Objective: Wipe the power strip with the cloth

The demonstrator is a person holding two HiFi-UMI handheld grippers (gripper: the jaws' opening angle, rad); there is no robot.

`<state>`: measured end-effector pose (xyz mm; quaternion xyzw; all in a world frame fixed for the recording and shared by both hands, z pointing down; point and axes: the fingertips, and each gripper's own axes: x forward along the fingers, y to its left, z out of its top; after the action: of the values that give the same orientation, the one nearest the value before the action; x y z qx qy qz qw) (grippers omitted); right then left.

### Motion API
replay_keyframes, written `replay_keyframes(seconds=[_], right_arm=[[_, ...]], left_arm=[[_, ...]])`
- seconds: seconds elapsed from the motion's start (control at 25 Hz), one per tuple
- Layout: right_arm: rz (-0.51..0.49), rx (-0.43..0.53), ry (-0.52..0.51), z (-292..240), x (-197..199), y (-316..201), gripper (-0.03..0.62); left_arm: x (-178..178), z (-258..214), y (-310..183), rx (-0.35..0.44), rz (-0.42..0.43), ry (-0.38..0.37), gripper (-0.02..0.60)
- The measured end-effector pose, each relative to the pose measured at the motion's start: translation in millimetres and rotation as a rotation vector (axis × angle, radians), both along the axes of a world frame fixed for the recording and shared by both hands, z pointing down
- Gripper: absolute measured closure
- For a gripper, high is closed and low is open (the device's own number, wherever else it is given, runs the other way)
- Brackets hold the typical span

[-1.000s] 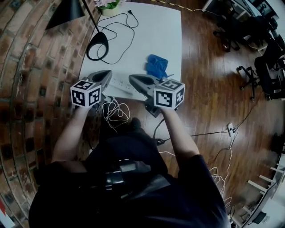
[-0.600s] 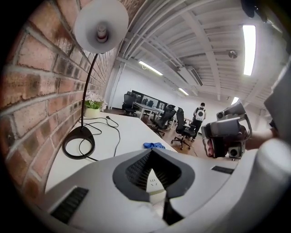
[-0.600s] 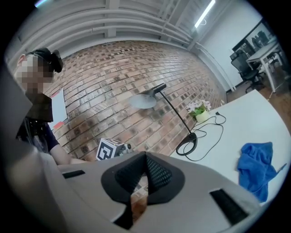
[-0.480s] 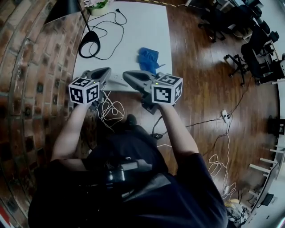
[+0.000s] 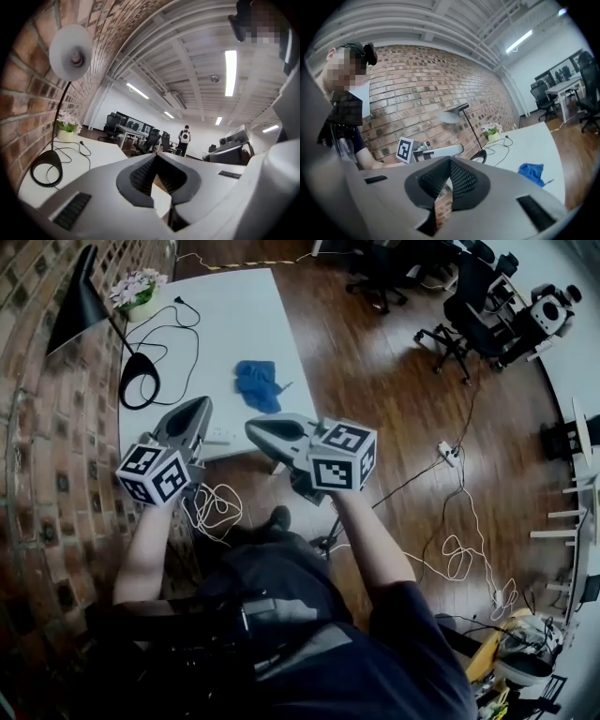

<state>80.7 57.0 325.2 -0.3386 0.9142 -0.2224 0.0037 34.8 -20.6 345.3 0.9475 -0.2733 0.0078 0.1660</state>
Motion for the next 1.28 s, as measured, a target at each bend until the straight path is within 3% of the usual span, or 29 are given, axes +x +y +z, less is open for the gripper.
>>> replay_keyframes(seconds=[0.48, 0.64, 0.76, 1.0, 1.28], right_arm=[[0.058, 0.194, 0.137, -49, 72, 58, 0.614], [0.089, 0.206, 0.100, -53, 115, 71, 0.614], [0.114, 0.205, 0.136, -44, 155, 83, 0.614], [0.187, 0.204, 0.198, -25, 221, 102, 0.614], [0.263, 0.195, 0.154, -22, 289, 134, 0.614]], left_arm=[[93, -52, 51, 0.105, 0.171, 0.050, 0.589], [136, -46, 72, 0.139, 0.193, -0.008, 0.589], [173, -41, 91, 0.173, 0.212, -0.050, 0.589], [236, -26, 117, 0.160, 0.257, -0.098, 0.589], [313, -21, 147, 0.155, 0.336, -0.147, 0.589]])
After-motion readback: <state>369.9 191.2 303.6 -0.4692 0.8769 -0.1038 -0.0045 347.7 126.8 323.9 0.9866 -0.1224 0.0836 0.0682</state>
